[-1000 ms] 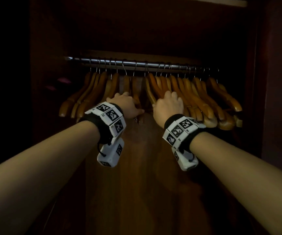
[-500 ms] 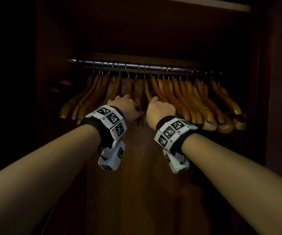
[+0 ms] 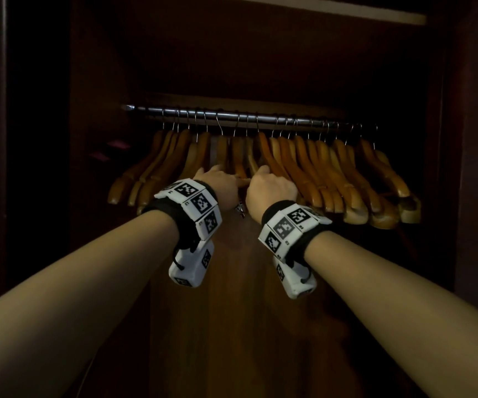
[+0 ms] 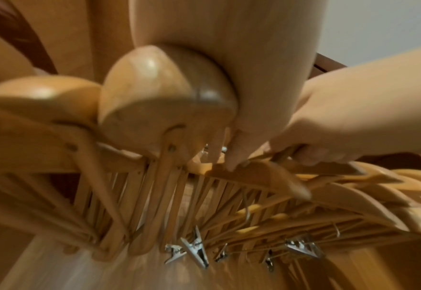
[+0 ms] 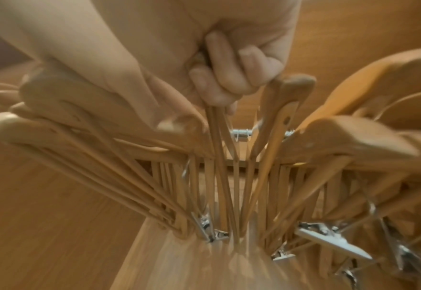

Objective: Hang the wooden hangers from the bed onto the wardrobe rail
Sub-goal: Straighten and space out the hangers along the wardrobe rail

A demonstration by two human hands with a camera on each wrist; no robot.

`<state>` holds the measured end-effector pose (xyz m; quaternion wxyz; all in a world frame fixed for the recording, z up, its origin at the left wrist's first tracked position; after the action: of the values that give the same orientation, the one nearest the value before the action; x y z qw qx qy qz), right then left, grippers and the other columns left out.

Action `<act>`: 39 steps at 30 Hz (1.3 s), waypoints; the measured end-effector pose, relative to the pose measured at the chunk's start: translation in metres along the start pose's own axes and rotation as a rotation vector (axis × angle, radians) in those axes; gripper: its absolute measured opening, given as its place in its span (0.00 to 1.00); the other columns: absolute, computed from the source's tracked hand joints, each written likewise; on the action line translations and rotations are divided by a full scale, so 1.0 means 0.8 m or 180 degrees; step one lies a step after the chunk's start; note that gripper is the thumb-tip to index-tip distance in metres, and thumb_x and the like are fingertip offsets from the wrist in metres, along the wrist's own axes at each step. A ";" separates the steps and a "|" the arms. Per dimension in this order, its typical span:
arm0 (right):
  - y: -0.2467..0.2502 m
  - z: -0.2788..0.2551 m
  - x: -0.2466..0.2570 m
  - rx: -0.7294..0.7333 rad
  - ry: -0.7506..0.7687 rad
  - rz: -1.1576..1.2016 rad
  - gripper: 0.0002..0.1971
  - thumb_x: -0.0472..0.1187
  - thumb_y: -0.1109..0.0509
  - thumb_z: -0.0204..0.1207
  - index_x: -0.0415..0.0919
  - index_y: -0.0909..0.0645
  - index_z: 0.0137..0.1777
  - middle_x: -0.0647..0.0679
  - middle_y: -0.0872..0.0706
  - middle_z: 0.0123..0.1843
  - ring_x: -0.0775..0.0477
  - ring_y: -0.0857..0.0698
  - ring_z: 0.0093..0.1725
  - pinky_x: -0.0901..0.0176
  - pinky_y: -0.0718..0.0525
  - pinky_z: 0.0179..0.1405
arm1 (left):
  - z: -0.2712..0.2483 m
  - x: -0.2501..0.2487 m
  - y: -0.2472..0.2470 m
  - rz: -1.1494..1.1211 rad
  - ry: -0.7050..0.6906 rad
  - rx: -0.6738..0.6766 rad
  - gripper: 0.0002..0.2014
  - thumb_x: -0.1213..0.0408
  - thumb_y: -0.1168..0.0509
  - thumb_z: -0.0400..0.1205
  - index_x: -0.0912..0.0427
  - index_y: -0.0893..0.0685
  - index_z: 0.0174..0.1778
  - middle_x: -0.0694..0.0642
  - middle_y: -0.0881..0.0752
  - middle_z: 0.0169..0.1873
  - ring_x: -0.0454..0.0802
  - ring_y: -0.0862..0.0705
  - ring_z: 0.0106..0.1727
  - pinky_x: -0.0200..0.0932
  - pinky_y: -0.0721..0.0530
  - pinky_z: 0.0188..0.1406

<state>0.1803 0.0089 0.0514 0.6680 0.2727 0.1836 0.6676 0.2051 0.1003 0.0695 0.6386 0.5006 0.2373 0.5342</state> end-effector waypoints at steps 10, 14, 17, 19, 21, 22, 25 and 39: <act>-0.002 -0.007 -0.010 0.0311 0.0045 -0.0156 0.16 0.44 0.42 0.83 0.36 0.32 0.66 0.41 0.15 0.57 0.38 0.15 0.57 0.51 0.30 0.43 | 0.003 0.001 -0.002 -0.0100 0.0022 -0.0091 0.30 0.60 0.46 0.84 0.40 0.48 0.81 0.47 0.40 0.81 0.56 0.50 0.83 0.66 0.53 0.79; 0.000 -0.014 -0.015 0.0435 0.0141 -0.0155 0.17 0.45 0.47 0.84 0.37 0.31 0.68 0.40 0.15 0.60 0.38 0.16 0.59 0.49 0.26 0.53 | 0.003 -0.003 -0.001 0.0091 -0.0129 0.0005 0.34 0.62 0.45 0.84 0.40 0.55 0.82 0.46 0.49 0.83 0.53 0.53 0.83 0.66 0.55 0.79; 0.013 -0.013 -0.027 0.0052 0.0128 0.0240 0.17 0.45 0.50 0.85 0.38 0.26 0.65 0.41 0.17 0.61 0.39 0.20 0.61 0.49 0.23 0.52 | 0.007 -0.003 -0.002 -0.0020 -0.0165 -0.0012 0.36 0.62 0.43 0.84 0.37 0.56 0.81 0.46 0.49 0.83 0.53 0.51 0.83 0.66 0.52 0.79; 0.021 -0.007 -0.037 -0.0329 0.0077 0.0269 0.17 0.45 0.47 0.84 0.39 0.27 0.68 0.41 0.23 0.66 0.40 0.26 0.67 0.49 0.24 0.57 | 0.008 -0.003 -0.003 -0.0066 -0.0233 -0.0065 0.37 0.62 0.41 0.84 0.34 0.57 0.80 0.46 0.51 0.83 0.53 0.51 0.83 0.67 0.51 0.79; 0.025 0.000 -0.048 -0.0424 -0.0059 0.0164 0.20 0.46 0.42 0.82 0.40 0.31 0.72 0.41 0.29 0.71 0.40 0.31 0.71 0.49 0.28 0.65 | 0.007 -0.005 -0.003 0.0036 -0.0318 -0.0029 0.37 0.64 0.42 0.84 0.34 0.57 0.80 0.47 0.51 0.83 0.54 0.50 0.83 0.67 0.50 0.78; 0.024 0.001 -0.052 -0.0291 -0.0156 0.0154 0.22 0.47 0.41 0.82 0.41 0.34 0.74 0.40 0.30 0.72 0.39 0.32 0.72 0.48 0.29 0.67 | 0.007 -0.006 -0.002 0.0068 -0.0343 -0.0029 0.37 0.65 0.43 0.84 0.34 0.56 0.80 0.47 0.51 0.83 0.54 0.50 0.83 0.67 0.50 0.78; 0.015 0.002 -0.056 0.0157 -0.0285 0.0329 0.20 0.46 0.45 0.83 0.40 0.34 0.72 0.38 0.23 0.67 0.37 0.24 0.67 0.45 0.25 0.64 | 0.005 -0.008 0.000 0.0012 -0.0413 -0.0166 0.37 0.67 0.43 0.83 0.35 0.54 0.80 0.47 0.51 0.83 0.54 0.48 0.83 0.67 0.47 0.78; 0.011 0.006 -0.044 0.0533 -0.0727 0.1255 0.19 0.46 0.51 0.86 0.40 0.38 0.74 0.38 0.20 0.64 0.37 0.20 0.62 0.51 0.27 0.47 | 0.001 -0.008 0.000 -0.0129 -0.0425 -0.0360 0.32 0.68 0.45 0.84 0.37 0.47 0.80 0.52 0.24 0.71 0.52 0.26 0.71 0.54 0.37 0.74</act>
<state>0.1745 -0.0268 0.0562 0.5163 0.4313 0.1049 0.7324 0.2036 0.0945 0.0684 0.6910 0.4933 0.1737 0.4991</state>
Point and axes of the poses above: each hand's wrist, its own z-axis towards the middle knuckle, its own y-axis out of the back of the hand, x = y × z, the point moved 2 cm from there along z, towards the middle knuckle
